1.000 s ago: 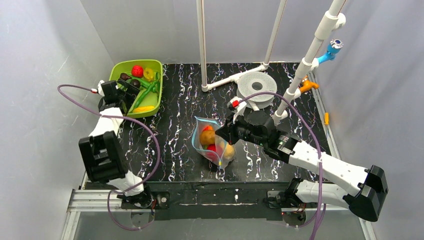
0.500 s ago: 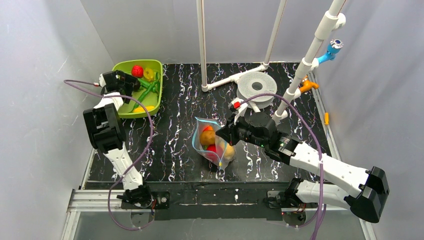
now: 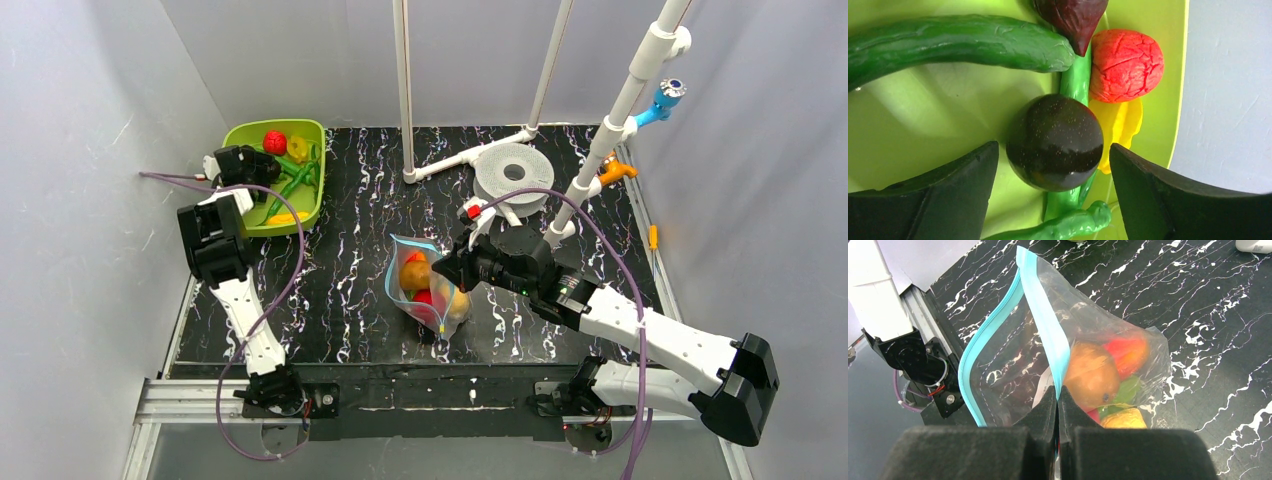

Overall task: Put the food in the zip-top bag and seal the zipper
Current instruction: Pick up the fake fruit from the bin.

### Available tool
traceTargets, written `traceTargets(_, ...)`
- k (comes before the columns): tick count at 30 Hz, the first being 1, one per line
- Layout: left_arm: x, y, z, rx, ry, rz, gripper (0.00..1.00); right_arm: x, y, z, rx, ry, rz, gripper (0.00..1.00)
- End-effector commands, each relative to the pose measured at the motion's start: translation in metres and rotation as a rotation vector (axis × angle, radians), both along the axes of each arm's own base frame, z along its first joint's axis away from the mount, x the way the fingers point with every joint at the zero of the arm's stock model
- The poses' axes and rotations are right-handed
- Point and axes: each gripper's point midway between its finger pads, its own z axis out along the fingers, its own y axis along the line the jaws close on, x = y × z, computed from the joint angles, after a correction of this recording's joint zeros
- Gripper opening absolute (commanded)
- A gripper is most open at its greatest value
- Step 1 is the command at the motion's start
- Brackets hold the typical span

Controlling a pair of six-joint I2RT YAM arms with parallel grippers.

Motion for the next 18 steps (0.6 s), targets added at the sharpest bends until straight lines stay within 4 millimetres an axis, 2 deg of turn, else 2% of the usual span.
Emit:
traceTargets(1,0.014,0.009,0.004,0.006,-0.052,0.029,0.7,0.006,0.001,0.018,0.042,-0.059,-0.014,0.01)
traceTargets(6,0.021,0.003,0.012,-0.006,-0.106,-0.011,0.45,0.007,0.002,0.018,0.041,-0.058,-0.014,0.01)
traceTargets(8,0.023,-0.001,0.021,-0.01,-0.132,-0.031,0.33,0.007,0.002,0.017,0.041,-0.058,-0.013,0.01)
traceTargets(10,0.021,-0.003,0.034,0.0,-0.163,-0.05,0.26,0.007,0.002,0.017,0.041,-0.055,-0.014,0.01)
traceTargets(14,0.014,-0.011,0.064,0.037,-0.201,-0.105,0.2,0.007,0.002,0.018,0.04,-0.055,-0.014,0.01)
traceTargets(18,-0.007,-0.024,0.107,0.095,-0.243,-0.177,0.17,0.007,0.002,0.017,0.037,-0.054,-0.014,0.01)
